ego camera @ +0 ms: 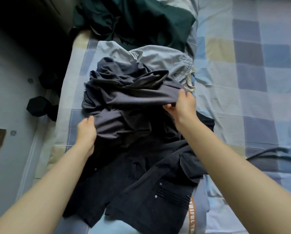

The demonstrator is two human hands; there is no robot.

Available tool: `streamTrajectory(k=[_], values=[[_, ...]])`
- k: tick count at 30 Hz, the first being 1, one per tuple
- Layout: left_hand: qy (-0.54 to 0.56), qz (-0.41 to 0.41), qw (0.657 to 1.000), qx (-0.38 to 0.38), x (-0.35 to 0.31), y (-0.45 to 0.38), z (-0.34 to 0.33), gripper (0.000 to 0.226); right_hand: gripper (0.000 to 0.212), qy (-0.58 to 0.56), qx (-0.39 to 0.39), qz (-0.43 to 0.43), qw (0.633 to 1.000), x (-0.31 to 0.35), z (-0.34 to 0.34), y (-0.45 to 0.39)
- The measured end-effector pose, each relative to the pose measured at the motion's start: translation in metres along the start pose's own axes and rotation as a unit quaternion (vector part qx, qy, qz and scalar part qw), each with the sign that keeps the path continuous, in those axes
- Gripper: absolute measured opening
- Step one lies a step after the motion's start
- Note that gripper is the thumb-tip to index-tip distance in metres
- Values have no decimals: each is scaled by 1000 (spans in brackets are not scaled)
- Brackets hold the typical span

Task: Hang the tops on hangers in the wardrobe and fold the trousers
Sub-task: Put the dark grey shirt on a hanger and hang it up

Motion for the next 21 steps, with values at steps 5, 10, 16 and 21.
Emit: streamTrajectory(k=[5, 10, 16, 21], values=[[-55, 87, 991, 89, 1, 34, 3, 42, 21, -81, -47, 7, 996, 38, 72, 74], [-37, 223, 945, 238, -4, 91, -16, 15, 18, -152, -121, -18, 981, 50, 134, 150], [105, 237, 926, 273, -19, 168, -54, 25, 22, -263, -185, -37, 946, 40, 189, 221], [242, 229, 889, 313, -36, 232, -70, 37, 20, -357, -210, -11, 910, 48, 248, 283]])
Point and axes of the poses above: each hand's wrist, its own y-axis away from the middle knuckle, its own z-axis out of the back of the hand, x = y × z, the point moved 3 cm from there along -y, towards the middle knuckle, and after that the axes turned 8 degrees about x, right-handed, at the moved point
